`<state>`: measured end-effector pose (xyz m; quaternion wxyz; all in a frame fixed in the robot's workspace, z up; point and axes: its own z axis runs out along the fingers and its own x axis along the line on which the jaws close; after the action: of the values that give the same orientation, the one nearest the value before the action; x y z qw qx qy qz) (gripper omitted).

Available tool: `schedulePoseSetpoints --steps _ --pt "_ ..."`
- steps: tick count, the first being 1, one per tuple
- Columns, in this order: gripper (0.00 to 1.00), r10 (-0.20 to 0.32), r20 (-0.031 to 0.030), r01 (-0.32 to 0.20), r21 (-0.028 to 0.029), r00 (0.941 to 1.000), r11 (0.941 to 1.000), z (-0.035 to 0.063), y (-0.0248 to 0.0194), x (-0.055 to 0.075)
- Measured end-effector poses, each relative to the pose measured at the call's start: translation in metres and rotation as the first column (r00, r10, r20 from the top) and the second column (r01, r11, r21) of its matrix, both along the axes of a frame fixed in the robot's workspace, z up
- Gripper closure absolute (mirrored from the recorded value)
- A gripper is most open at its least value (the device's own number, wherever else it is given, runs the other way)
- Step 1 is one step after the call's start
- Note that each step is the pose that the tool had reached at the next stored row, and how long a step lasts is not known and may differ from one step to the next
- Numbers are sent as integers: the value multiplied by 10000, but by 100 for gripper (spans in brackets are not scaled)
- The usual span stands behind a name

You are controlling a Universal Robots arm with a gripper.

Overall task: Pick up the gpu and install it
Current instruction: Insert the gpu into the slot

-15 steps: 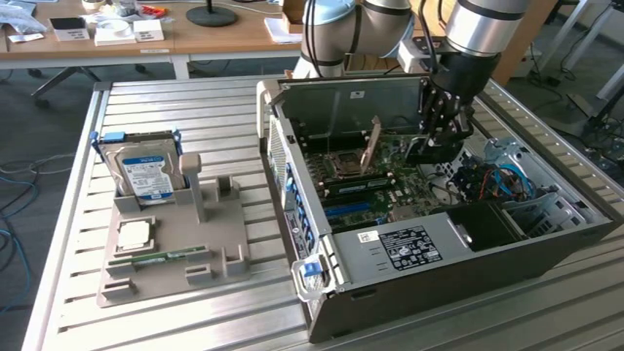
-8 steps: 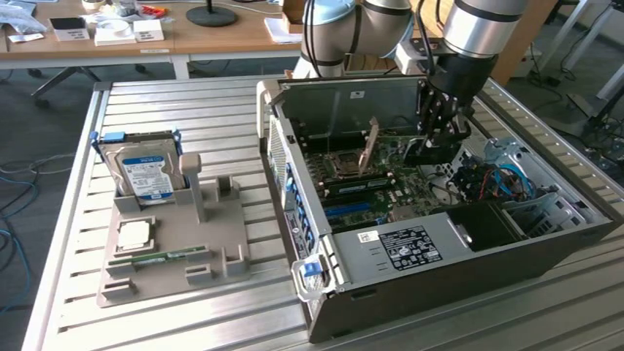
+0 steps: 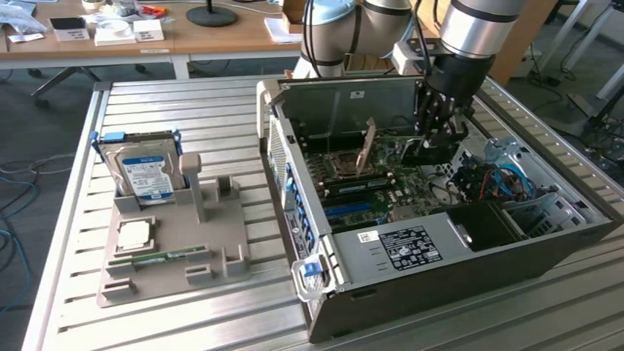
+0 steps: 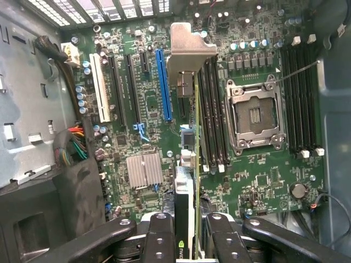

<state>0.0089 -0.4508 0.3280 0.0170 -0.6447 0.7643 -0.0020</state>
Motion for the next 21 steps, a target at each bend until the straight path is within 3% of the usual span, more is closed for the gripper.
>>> schedulePoseSetpoints --steps 21 --pt "73 1 0 -1 0 10000 10000 -60 0 -15"
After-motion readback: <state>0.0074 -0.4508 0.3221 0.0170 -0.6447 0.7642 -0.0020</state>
